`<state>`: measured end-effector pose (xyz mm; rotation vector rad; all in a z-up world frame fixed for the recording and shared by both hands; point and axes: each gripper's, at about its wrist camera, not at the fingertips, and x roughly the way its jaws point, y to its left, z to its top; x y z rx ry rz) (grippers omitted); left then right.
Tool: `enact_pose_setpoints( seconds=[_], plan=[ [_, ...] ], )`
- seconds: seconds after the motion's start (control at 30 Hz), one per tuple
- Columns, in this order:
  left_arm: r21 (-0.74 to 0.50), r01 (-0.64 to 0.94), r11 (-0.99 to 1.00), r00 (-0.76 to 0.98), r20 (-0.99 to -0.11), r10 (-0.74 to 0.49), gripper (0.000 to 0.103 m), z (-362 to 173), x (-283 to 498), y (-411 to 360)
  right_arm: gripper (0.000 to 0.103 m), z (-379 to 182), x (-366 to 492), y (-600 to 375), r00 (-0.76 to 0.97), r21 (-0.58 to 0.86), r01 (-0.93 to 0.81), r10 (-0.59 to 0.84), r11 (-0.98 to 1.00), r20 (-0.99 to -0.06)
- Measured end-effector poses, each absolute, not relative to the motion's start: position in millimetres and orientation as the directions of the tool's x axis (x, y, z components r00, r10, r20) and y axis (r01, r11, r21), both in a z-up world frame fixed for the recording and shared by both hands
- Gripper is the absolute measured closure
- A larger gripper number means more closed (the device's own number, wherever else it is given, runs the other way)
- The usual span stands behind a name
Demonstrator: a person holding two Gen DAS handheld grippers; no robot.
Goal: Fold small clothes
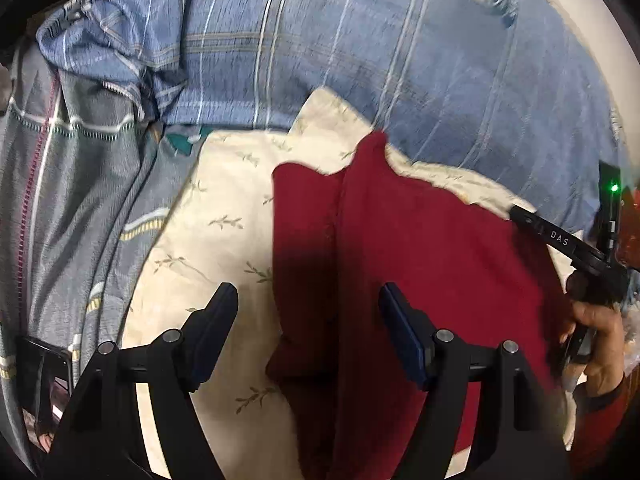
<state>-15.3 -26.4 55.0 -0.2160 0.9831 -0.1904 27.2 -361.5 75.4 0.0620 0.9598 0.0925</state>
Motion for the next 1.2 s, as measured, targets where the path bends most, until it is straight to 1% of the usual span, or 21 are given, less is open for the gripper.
enact_pose_setpoints(
  seconds=[0.03,0.07,0.1,0.23,0.3,0.33,0.43,0.5,0.57,0.6,0.67,0.77,0.83,0.87,0.97,1.0,1.03,1.07,1.1,1.17,1.2],
  plan=[
    [-0.261,0.051,0.964,0.533,-0.809,-0.247,0.03,51,-12,-27,0.058,63,34,-370,0.539,0.095,-0.022,0.092,0.995,-0.837],
    [-0.263,0.049,0.964,0.526,-0.813,-0.248,0.029,49,-10,-26,0.06,45,43,-383,0.49,0.156,0.011,0.13,0.988,-0.862],
    [-0.265,0.043,0.963,0.521,-0.817,-0.248,0.027,46,-9,-26,0.06,40,45,-390,0.492,0.206,0.025,0.168,0.978,-0.854],
    [-0.261,0.042,0.964,0.53,-0.812,-0.243,0.026,48,-11,-24,0.056,70,33,-377,0.562,0.202,-0.008,0.172,0.979,-0.809],
    [-0.264,0.041,0.964,0.537,-0.807,-0.245,0.026,51,-14,-22,0.055,84,24,-360,0.565,0.261,-0.075,0.257,0.962,-0.784],
    [-0.264,0.042,0.964,0.54,-0.806,-0.244,0.026,53,-16,-21,0.055,94,19,-341,0.552,0.305,-0.144,0.332,0.942,-0.765],
    [-0.257,0.044,0.965,0.541,-0.806,-0.239,0.026,55,-23,-16,0.056,110,10,-284,0.494,0.356,-0.321,0.476,0.878,-0.727],
    [-0.256,0.043,0.966,0.535,-0.81,-0.239,0.026,55,-27,-14,0.061,113,9,-249,0.455,0.357,-0.399,0.521,0.844,-0.722],
    [-0.266,0.043,0.963,0.525,-0.814,-0.248,0.026,53,-28,-11,0.063,110,15,-207,0.437,0.311,-0.465,0.52,0.829,-0.734],
    [-0.267,0.042,0.963,0.523,-0.815,-0.249,0.026,52,-27,-10,0.07,106,18,-190,0.436,0.287,-0.476,0.506,0.831,-0.744],
    [-0.265,0.041,0.963,0.518,-0.819,-0.247,0.026,50,-26,-11,0.077,90,30,-159,0.406,0.263,-0.49,0.485,0.831,-0.775],
    [-0.262,0.036,0.965,0.515,-0.822,-0.242,0.026,49,-24,-11,0.078,68,49,-138,0.365,0.275,-0.452,0.458,0.848,-0.811],
    [-0.272,0.036,0.962,0.512,-0.821,-0.251,0.026,49,-24,-10,0.077,68,52,-140,0.369,0.292,-0.443,0.469,0.848,-0.802],
    [-0.278,0.033,0.96,0.511,-0.821,-0.256,0.026,49,-24,-9,0.074,71,51,-146,0.361,0.316,-0.437,0.486,0.842,-0.796],
    [-0.286,0.027,0.958,0.516,-0.817,-0.258,0.026,52,-27,-7,0.074,85,44,-169,0.366,0.355,-0.416,0.511,0.837,-0.777],
    [-0.286,0.025,0.958,0.519,-0.815,-0.257,0.026,53,-29,-7,0.071,90,36,-179,0.378,0.367,-0.414,0.524,0.833,-0.763],
    [-0.286,0.024,0.958,0.522,-0.814,-0.256,0.026,54,-30,-7,0.07,93,30,-183,0.392,0.373,-0.413,0.532,0.831,-0.75],
    [-0.286,0.024,0.958,0.524,-0.812,-0.256,0.026,54,-30,-8,0.067,96,24,-189,0.409,0.375,-0.411,0.536,0.831,-0.739],
    [-0.285,0.024,0.958,0.529,-0.81,-0.254,0.026,55,-31,-8,0.059,96,21,-192,0.426,0.372,-0.407,0.533,0.834,-0.731],
    [-0.286,0.019,0.958,0.534,-0.807,-0.251,0.026,56,-35,-7,0.05,85,16,-200,0.449,0.36,-0.386,0.514,0.849,-0.731],
    [-0.297,0.016,0.955,0.535,-0.804,-0.259,0.026,57,-37,-7,0.052,73,16,-202,0.44,0.372,-0.368,0.512,0.852,-0.738]
  ],
)
